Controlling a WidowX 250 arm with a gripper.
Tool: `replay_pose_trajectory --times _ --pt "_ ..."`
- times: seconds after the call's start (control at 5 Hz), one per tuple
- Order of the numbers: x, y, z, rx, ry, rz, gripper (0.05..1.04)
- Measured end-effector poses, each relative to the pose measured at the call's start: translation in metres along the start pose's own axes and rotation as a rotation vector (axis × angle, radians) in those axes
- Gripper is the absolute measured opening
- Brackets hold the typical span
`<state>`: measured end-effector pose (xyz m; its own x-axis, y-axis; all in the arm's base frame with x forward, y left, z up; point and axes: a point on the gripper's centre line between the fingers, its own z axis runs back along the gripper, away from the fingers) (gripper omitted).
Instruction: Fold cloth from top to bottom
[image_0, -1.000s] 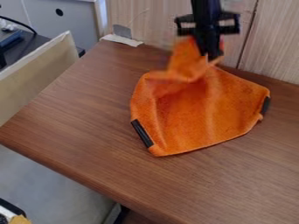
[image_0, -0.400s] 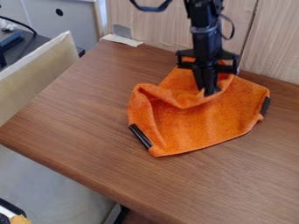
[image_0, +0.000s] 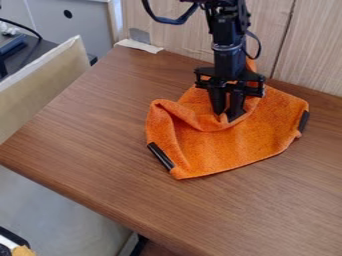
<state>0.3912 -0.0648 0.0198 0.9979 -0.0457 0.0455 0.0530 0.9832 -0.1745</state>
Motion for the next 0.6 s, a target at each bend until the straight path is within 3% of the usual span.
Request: replay_pose_trajectory --times 0.2,0.4,0.6 --pt "0.000 0.000 -0.001 -0.003 -0.010 -0.006 0.815" --pt "-0.001 -0.001 0.005 -0.003 -0.028 -0.024 1.007" --pt "-0.001 -0.002 0.019 0.006 -0.057 -0.036 1.005"
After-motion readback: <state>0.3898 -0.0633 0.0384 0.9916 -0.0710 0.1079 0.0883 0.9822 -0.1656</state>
